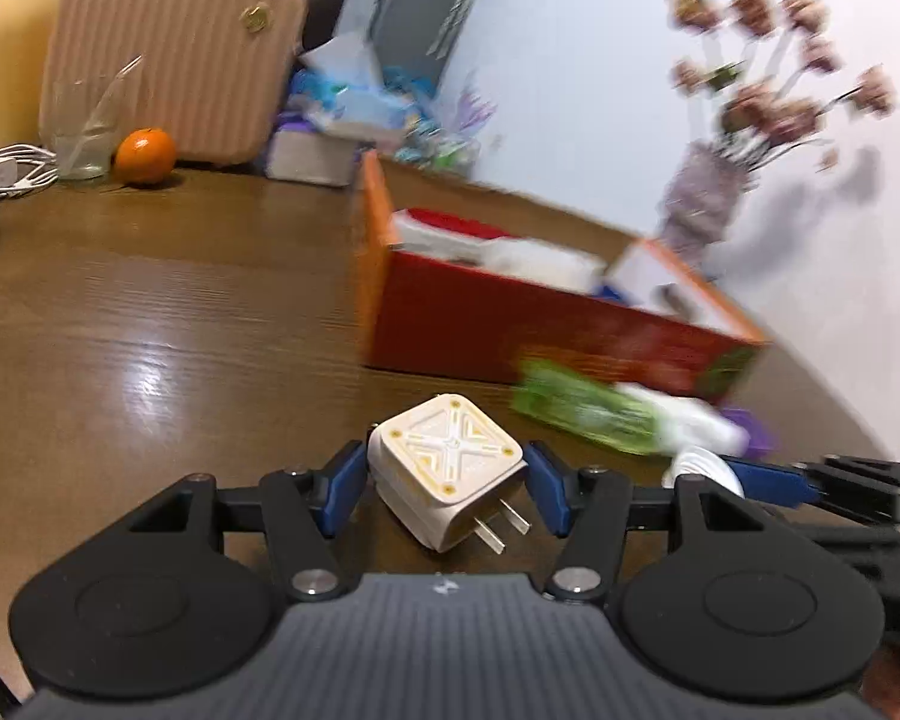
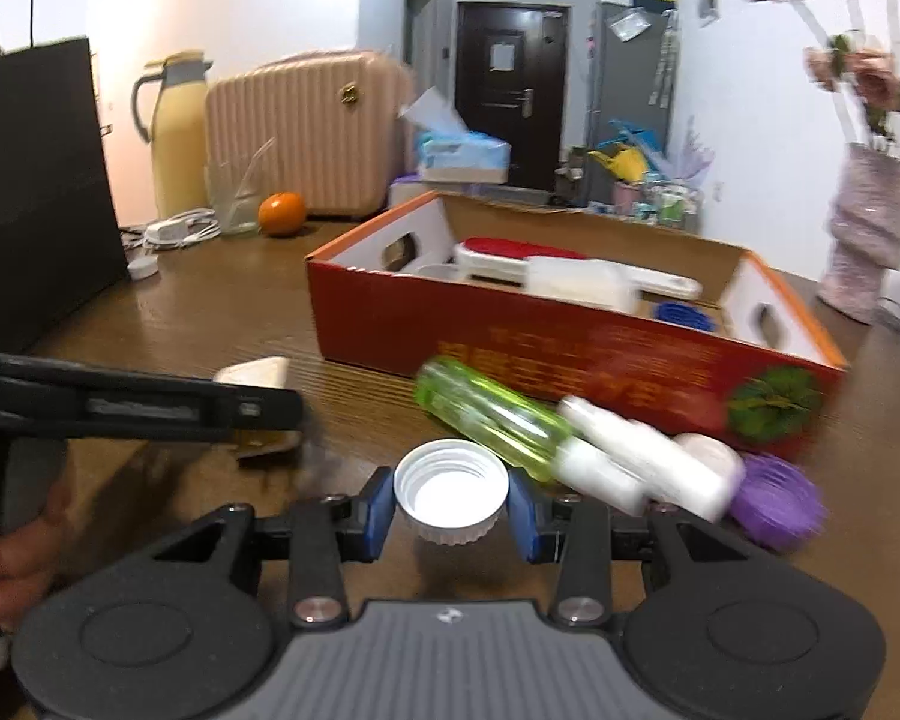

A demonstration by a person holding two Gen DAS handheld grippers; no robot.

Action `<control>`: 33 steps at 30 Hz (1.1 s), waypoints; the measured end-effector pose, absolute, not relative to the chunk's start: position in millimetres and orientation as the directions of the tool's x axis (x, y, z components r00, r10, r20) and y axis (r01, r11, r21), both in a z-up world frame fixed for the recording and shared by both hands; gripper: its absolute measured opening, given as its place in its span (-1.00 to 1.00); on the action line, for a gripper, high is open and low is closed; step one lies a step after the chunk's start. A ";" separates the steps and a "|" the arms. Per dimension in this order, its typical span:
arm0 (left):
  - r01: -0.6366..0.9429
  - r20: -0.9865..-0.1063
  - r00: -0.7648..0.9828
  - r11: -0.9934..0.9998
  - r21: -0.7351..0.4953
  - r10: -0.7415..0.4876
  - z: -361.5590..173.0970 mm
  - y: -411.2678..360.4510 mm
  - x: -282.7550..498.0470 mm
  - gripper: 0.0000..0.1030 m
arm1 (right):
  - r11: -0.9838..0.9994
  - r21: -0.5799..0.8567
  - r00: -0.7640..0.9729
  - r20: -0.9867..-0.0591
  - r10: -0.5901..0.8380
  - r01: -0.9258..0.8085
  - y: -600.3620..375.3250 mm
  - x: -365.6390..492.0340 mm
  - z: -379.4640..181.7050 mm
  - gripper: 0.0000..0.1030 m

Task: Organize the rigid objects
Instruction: 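Grasp the cream power adapter with the left tool while the right tool grasps the white screw cap, then carry the adapter into the box with the left tool while the right tool drops the white cap in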

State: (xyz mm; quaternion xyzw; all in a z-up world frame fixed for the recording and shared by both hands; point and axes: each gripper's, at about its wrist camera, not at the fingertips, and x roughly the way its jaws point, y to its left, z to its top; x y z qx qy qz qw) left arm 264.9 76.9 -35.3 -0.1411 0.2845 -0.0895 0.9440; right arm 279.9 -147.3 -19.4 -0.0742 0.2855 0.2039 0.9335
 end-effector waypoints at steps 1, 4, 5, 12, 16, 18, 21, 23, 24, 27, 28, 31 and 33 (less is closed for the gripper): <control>0.101 -0.502 0.823 0.938 -0.331 -0.266 -32.9 73.6 250.9 0.14 | 0.914 -0.018 0.761 -0.561 0.325 -0.404 -158.8 272.3 -16.9 -0.23; 0.119 -0.481 0.825 0.922 -0.368 -0.298 -26.6 62.4 211.5 0.14 | 0.940 -0.002 0.777 -0.564 0.281 -0.342 -189.4 251.8 -14.0 -0.23; 0.120 -0.478 0.823 0.916 -0.382 -0.307 -24.9 59.3 200.1 0.14 | 0.945 0.000 0.781 -0.563 0.269 -0.326 -197.8 244.3 -13.2 -0.23; 0.114 -0.476 0.840 0.942 -0.315 -0.261 -2.5 32.5 154.0 0.14 | 0.951 0.021 0.811 -0.516 0.275 -0.309 -239.0 186.3 -4.1 -0.23; 0.140 -0.452 0.849 0.942 -0.305 -0.273 9.0 15.6 137.8 0.14 | 0.946 0.039 0.816 -0.496 0.298 -0.321 -252.2 168.0 -1.8 -0.23; 0.157 -0.447 0.845 0.935 -0.318 -0.294 12.6 10.0 134.0 0.14 | 0.945 0.054 0.818 -0.486 0.307 -0.323 -258.4 163.0 -1.7 -0.23; 0.160 -0.445 0.845 0.935 -0.317 -0.296 16.7 4.5 133.2 0.14 | 0.947 0.070 0.823 -0.477 0.308 -0.313 -266.7 157.5 -2.6 -0.23; 0.166 -0.446 0.844 0.935 -0.315 -0.300 18.3 1.9 136.2 0.14 | 0.949 0.084 0.825 -0.476 0.305 -0.303 -273.1 158.3 -3.9 -0.23; 0.168 -0.447 0.842 0.934 -0.315 -0.302 18.5 1.0 138.8 0.14 | 0.951 0.091 0.826 -0.476 0.304 -0.297 -275.7 159.5 -4.8 -0.23; 0.174 -0.460 0.833 0.936 -0.305 -0.305 18.4 -1.1 152.0 0.14 | 0.954 0.107 0.827 -0.480 0.295 -0.279 -282.2 167.8 -8.5 -0.23; 0.178 -0.462 0.832 0.937 -0.300 -0.306 19.1 -1.4 157.8 0.14 | 0.956 0.108 0.827 -0.481 0.291 -0.273 -283.8 171.4 -9.3 -0.23; 0.192 -0.452 0.838 0.941 -0.280 -0.306 26.7 -1.0 183.1 0.14 | 0.956 0.102 0.831 -0.475 0.288 -0.274 -284.7 190.1 -6.6 -0.23; 0.196 -0.443 0.845 0.944 -0.265 -0.300 34.0 2.1 207.9 0.14 | 0.956 0.087 0.840 -0.458 0.289 -0.282 -284.2 207.8 0.7 -0.23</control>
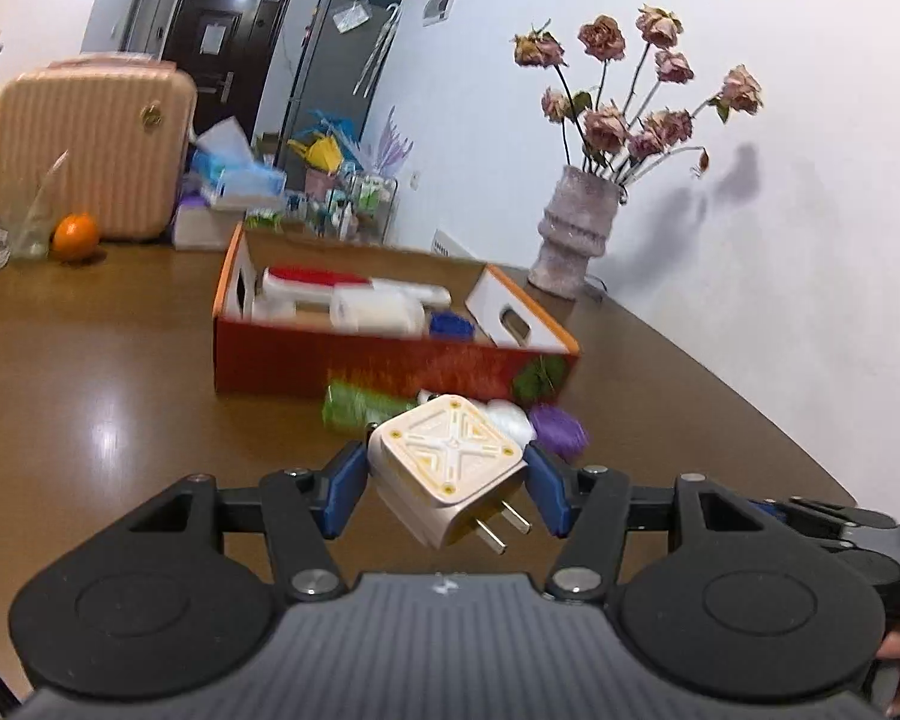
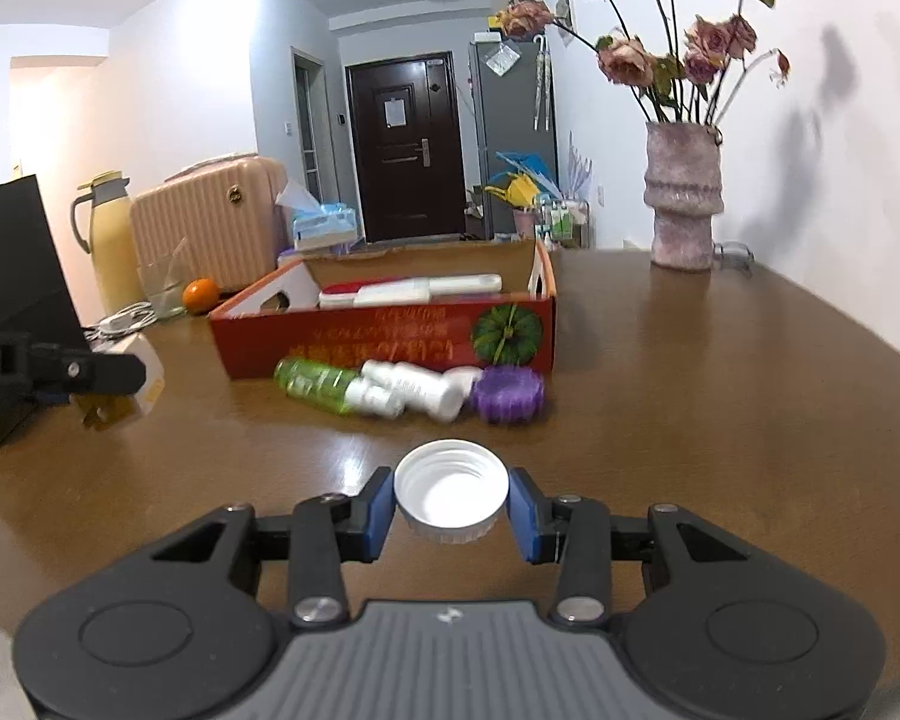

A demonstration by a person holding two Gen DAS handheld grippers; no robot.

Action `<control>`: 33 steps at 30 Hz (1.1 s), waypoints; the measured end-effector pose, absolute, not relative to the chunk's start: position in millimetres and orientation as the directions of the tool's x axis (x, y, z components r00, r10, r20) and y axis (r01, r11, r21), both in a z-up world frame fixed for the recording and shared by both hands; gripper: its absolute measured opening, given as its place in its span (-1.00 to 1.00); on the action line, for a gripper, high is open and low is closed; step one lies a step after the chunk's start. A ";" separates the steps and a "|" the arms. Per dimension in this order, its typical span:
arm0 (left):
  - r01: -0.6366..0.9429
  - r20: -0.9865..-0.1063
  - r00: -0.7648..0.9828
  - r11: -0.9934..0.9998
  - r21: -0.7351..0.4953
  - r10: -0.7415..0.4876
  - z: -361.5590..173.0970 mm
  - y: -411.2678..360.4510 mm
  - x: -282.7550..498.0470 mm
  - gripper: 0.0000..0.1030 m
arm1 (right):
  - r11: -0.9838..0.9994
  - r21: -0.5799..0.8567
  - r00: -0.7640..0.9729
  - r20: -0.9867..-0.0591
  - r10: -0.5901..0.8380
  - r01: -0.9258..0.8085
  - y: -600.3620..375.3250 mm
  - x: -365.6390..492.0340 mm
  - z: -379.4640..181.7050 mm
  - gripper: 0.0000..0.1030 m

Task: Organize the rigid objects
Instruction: 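Carry the adapter into the box with the left tool while the right tool drops the white cap in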

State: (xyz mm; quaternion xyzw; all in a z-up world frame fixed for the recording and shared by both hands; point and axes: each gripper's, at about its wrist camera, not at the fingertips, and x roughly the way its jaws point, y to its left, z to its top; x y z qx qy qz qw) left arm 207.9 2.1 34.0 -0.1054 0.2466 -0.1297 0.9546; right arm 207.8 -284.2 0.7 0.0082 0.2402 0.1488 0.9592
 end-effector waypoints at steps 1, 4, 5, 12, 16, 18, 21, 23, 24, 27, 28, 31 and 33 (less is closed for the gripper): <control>0.197 -0.442 0.846 0.945 -0.262 -0.299 37.2 3.5 219.9 0.14 | 0.955 0.082 0.847 -0.446 0.290 -0.284 -283.7 219.2 5.6 -0.23; 0.210 -0.448 0.839 0.944 -0.256 -0.308 44.1 9.2 272.4 0.14 | 0.953 0.085 0.863 -0.408 0.298 -0.289 -280.8 261.2 19.8 -0.23; 0.214 -0.455 0.834 0.943 -0.255 -0.312 44.3 11.4 289.6 0.14 | 0.954 0.089 0.866 -0.401 0.299 -0.288 -279.2 277.5 24.0 -0.23; 0.208 -0.542 0.787 0.954 -0.217 -0.295 28.8 27.4 413.9 0.14 | 0.945 0.129 0.841 -0.430 0.327 -0.302 -258.1 426.2 38.8 -0.23; 0.183 -0.598 0.751 0.958 -0.221 -0.281 5.4 34.9 472.4 0.14 | 0.950 0.113 0.812 -0.496 0.308 -0.291 -237.3 508.5 27.6 -0.23; 0.185 -0.617 0.731 0.955 -0.232 -0.291 -4.5 37.1 490.9 0.15 | 0.953 0.116 0.799 -0.522 0.298 -0.280 -229.0 540.5 15.7 -0.22; 0.201 -0.614 0.723 0.947 -0.250 -0.316 -15.4 38.7 507.3 0.20 | 0.966 0.102 0.789 -0.560 0.251 -0.236 -222.4 565.8 4.4 -0.10; 0.230 -0.606 0.721 0.941 -0.249 -0.337 -17.1 37.2 510.0 0.35 | 0.965 0.112 0.820 -0.509 0.260 -0.236 -225.4 566.1 5.2 0.11; 0.237 -0.607 0.718 0.939 -0.248 -0.341 -16.7 35.5 509.0 0.38 | 0.971 0.101 0.842 -0.484 0.238 -0.217 -225.9 565.3 4.9 0.40; 0.248 -0.601 0.716 0.934 -0.258 -0.356 -16.1 36.0 507.7 0.50 | 0.970 0.105 0.831 -0.500 0.244 -0.221 -225.1 569.8 2.4 0.47; 0.245 -0.602 0.714 0.933 -0.264 -0.358 -15.6 36.1 507.7 0.50 | 0.967 0.114 0.828 -0.500 0.253 -0.226 -225.7 570.5 1.4 0.47; 0.240 -0.605 0.716 0.937 -0.254 -0.348 -16.0 35.0 506.8 0.50 | 0.971 0.112 0.835 -0.496 0.238 -0.210 -226.1 569.8 0.7 0.48; 0.239 -0.602 0.721 0.939 -0.247 -0.342 -15.3 33.8 506.0 0.50 | 0.970 0.116 0.828 -0.506 0.242 -0.212 -225.7 570.6 0.3 0.48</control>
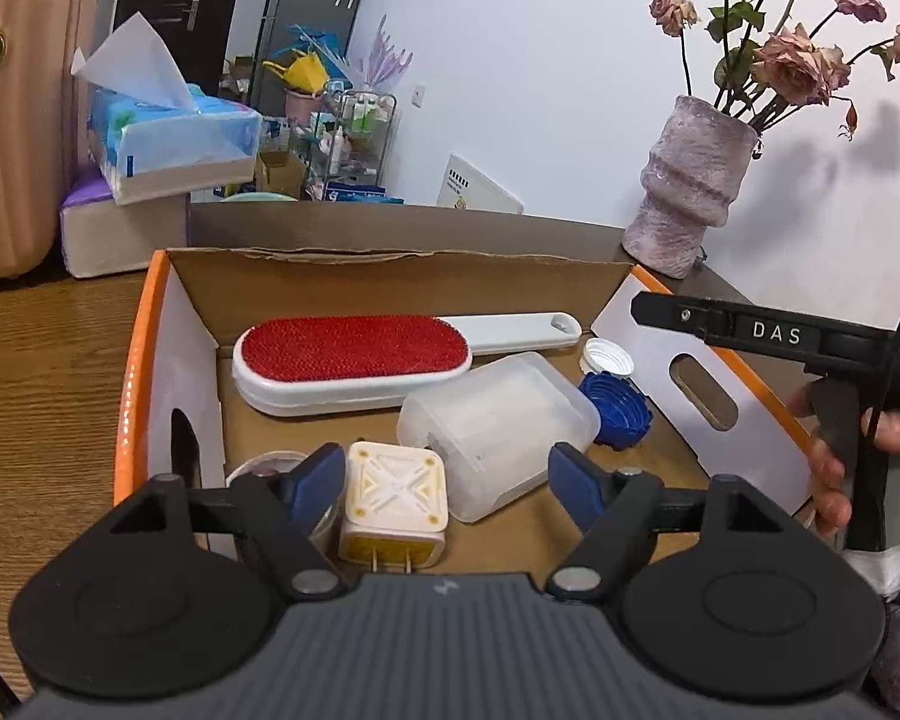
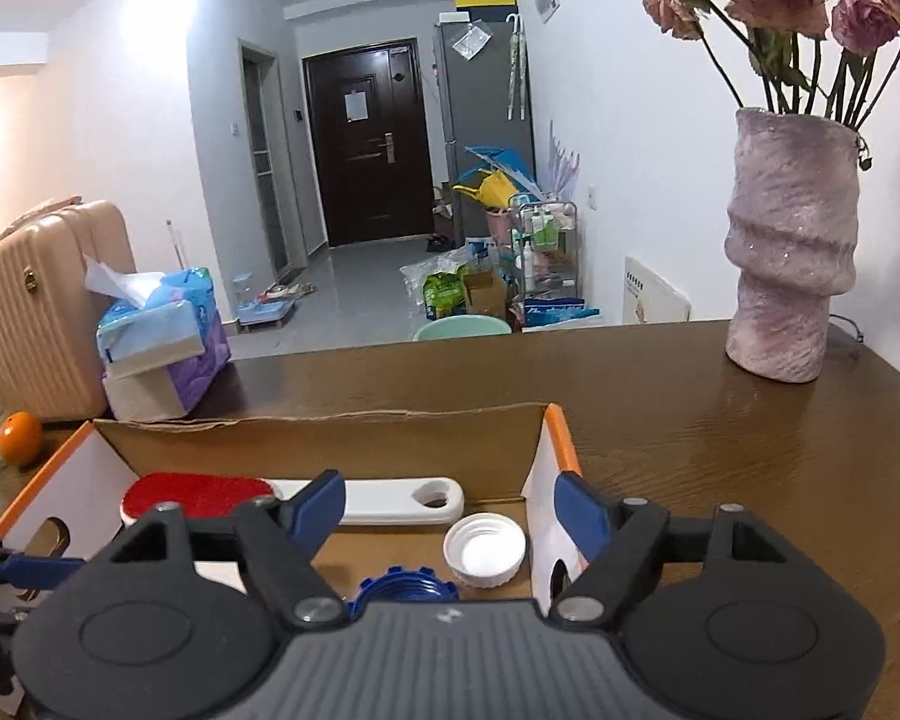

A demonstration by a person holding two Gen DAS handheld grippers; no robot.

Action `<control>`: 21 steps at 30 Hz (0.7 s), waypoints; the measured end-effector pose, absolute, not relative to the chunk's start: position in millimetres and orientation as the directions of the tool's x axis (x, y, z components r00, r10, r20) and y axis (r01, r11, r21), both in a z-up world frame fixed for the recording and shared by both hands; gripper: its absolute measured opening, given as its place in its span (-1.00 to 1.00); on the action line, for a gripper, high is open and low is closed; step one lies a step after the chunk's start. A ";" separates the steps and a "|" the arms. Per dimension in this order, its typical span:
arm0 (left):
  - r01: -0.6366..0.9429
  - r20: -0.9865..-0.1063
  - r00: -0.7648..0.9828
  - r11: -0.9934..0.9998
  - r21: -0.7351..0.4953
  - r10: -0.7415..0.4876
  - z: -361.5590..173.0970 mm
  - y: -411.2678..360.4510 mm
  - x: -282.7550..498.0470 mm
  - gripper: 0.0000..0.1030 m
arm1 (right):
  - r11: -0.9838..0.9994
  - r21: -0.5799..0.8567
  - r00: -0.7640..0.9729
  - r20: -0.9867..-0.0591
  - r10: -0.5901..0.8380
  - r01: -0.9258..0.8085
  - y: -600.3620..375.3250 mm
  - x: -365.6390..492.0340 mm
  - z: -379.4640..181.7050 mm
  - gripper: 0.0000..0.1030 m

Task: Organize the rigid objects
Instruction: 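Carry the adapter into the box with the left tool while the right tool drops the white cap in, then withdraw both tools from the box toward the remaining bottles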

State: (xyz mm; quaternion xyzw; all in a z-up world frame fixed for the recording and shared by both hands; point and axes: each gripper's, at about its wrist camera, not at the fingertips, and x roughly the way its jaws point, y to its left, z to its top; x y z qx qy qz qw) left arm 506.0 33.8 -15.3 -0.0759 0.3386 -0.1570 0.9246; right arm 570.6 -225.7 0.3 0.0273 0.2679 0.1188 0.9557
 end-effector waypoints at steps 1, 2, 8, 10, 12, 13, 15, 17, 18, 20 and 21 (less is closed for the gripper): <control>0.240 -0.603 0.720 0.939 -0.248 -0.343 -15.4 33.4 506.1 0.50 | 0.970 0.117 0.827 -0.508 0.242 -0.212 -227.2 570.4 0.6 0.48; 0.240 -0.602 0.720 0.938 -0.251 -0.345 -15.4 33.9 506.6 0.50 | 0.970 0.116 0.825 -0.511 0.243 -0.214 -227.9 571.7 0.7 0.48; 0.248 -0.600 0.713 0.931 -0.268 -0.363 -16.5 36.0 508.0 0.50 | 0.965 0.133 0.809 -0.526 0.260 -0.224 -231.0 572.2 -1.0 0.49; 0.250 -0.602 0.712 0.932 -0.262 -0.360 -16.0 35.5 507.7 0.52 | 0.965 0.138 0.807 -0.529 0.263 -0.224 -231.4 573.2 -0.5 0.50; 0.259 -0.604 0.717 0.938 -0.232 -0.347 -13.5 33.0 506.1 0.56 | 0.963 0.133 0.808 -0.523 0.271 -0.236 -230.3 572.6 0.1 0.54; 0.255 -0.601 0.726 0.943 -0.216 -0.334 -10.9 31.7 504.3 0.56 | 0.962 0.132 0.810 -0.519 0.274 -0.241 -230.7 571.2 0.7 0.56; 0.240 -0.590 0.747 0.952 -0.190 -0.306 -3.4 30.8 498.3 0.63 | 0.965 0.123 0.822 -0.506 0.263 -0.232 -230.3 566.3 4.2 0.57; 0.226 -0.580 0.762 0.957 -0.181 -0.289 8.3 33.1 488.9 0.66 | 0.966 0.119 0.824 -0.504 0.259 -0.231 -229.7 557.6 9.7 0.58; 0.221 -0.580 0.765 0.959 -0.174 -0.282 14.6 34.4 483.4 0.66 | 0.965 0.118 0.821 -0.507 0.263 -0.236 -229.4 551.4 14.2 0.58; 0.193 -0.576 0.781 0.971 -0.145 -0.241 29.2 37.0 470.5 0.67 | 0.961 0.105 0.821 -0.502 0.273 -0.255 -228.2 536.6 25.6 0.58; 0.174 -0.571 0.791 0.976 -0.132 -0.219 36.3 38.4 463.7 0.68 | 0.960 0.090 0.824 -0.495 0.274 -0.265 -227.4 526.1 33.8 0.61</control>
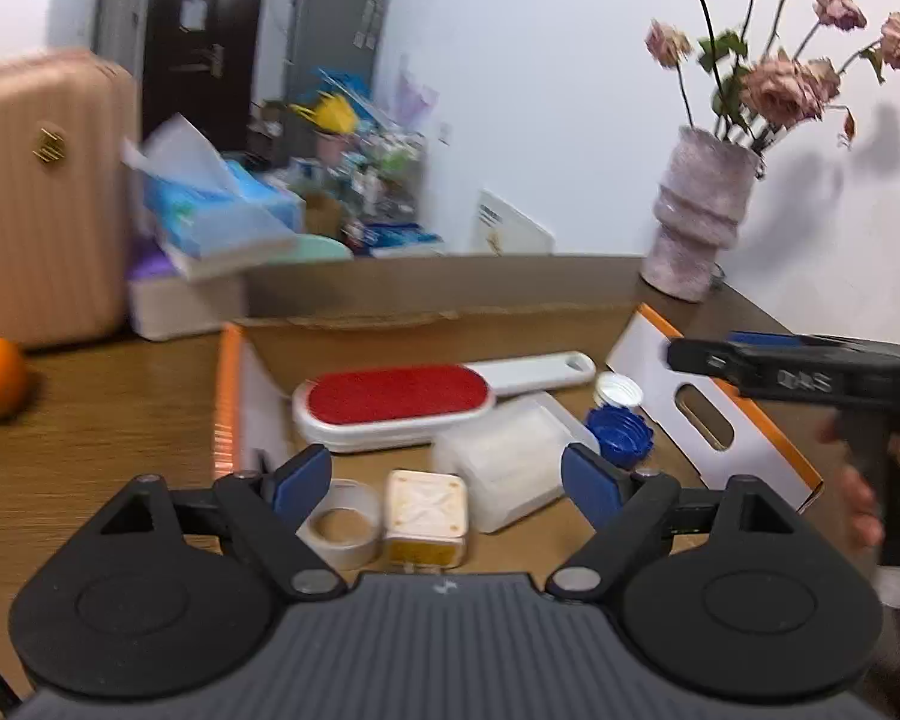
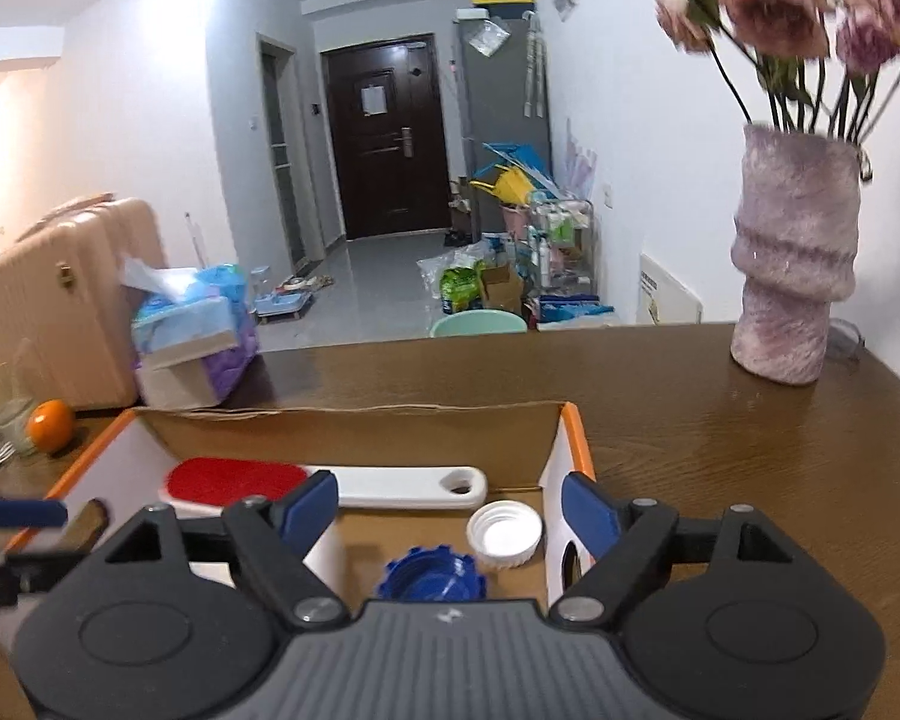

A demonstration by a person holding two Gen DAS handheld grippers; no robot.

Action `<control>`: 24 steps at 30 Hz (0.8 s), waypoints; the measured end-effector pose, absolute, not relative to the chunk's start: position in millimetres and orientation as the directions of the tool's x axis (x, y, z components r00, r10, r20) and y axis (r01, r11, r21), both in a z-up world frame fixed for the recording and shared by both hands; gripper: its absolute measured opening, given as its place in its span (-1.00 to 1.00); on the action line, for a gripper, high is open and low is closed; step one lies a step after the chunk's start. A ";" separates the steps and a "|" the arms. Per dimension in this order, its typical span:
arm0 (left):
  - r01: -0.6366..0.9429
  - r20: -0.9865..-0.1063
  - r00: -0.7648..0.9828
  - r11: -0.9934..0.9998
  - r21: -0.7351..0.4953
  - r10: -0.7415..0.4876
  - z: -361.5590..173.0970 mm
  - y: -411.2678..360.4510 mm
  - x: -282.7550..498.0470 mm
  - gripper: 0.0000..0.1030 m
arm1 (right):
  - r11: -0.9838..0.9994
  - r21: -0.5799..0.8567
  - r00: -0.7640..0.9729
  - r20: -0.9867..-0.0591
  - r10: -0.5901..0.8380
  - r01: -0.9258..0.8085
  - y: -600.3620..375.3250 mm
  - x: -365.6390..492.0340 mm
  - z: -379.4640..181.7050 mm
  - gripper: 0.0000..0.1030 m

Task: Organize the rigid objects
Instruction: 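Withdraw both tools from the box toward the remaining bottles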

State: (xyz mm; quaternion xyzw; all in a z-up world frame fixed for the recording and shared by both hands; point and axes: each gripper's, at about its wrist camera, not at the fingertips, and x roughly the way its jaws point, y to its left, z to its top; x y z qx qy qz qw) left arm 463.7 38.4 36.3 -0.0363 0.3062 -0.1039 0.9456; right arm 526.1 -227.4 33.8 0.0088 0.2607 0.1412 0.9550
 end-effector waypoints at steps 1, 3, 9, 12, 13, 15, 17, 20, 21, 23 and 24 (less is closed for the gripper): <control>0.152 -0.564 0.803 0.981 -0.120 -0.193 43.4 39.9 455.8 0.68 | 0.959 0.078 0.829 -0.487 0.275 -0.272 -227.8 516.7 41.1 0.63; 0.108 -0.549 0.824 0.990 -0.093 -0.142 57.0 43.0 439.0 0.69 | 0.958 0.055 0.844 -0.461 0.275 -0.282 -228.4 496.1 56.3 0.73; 0.032 -0.466 0.883 0.997 -0.064 -0.058 90.2 46.9 371.3 0.81 | 0.959 0.004 0.885 -0.384 0.264 -0.284 -231.5 426.1 87.1 0.81; -0.004 -0.395 0.919 1.000 -0.011 0.000 95.8 39.6 332.1 0.89 | 0.962 -0.009 0.919 -0.296 0.260 -0.274 -235.0 385.2 88.7 0.94; -0.009 -0.372 0.928 1.000 0.007 0.011 96.1 36.6 320.1 0.92 | 0.963 -0.016 0.931 -0.260 0.257 -0.271 -236.6 371.0 87.0 0.97; -0.018 -0.310 0.951 1.000 0.018 0.023 95.3 30.0 294.5 1.00 | 0.964 -0.041 0.948 -0.199 0.249 -0.262 -236.2 346.5 81.0 1.00; -0.030 -0.260 0.965 0.999 0.027 0.036 96.0 22.7 274.2 1.00 | 0.960 -0.089 0.955 -0.160 0.250 -0.266 -234.3 323.6 74.5 1.00; -0.016 -0.234 0.972 0.999 0.036 0.024 98.1 12.8 250.4 1.00 | 0.949 -0.178 0.961 -0.139 0.237 -0.260 -228.5 298.3 71.9 1.00; -0.012 -0.233 0.972 0.999 0.033 0.019 98.7 11.2 244.3 1.00 | 0.946 -0.204 0.964 -0.134 0.228 -0.252 -227.2 289.4 71.1 1.00; -0.009 -0.224 0.974 1.000 0.025 0.015 99.8 6.5 230.0 1.00 | 0.946 -0.215 0.968 -0.122 0.220 -0.242 -227.3 273.2 72.9 1.00; -0.007 -0.219 0.976 1.000 0.021 0.012 99.6 4.6 222.9 1.00 | 0.948 -0.207 0.969 -0.115 0.221 -0.241 -229.3 265.6 73.5 1.00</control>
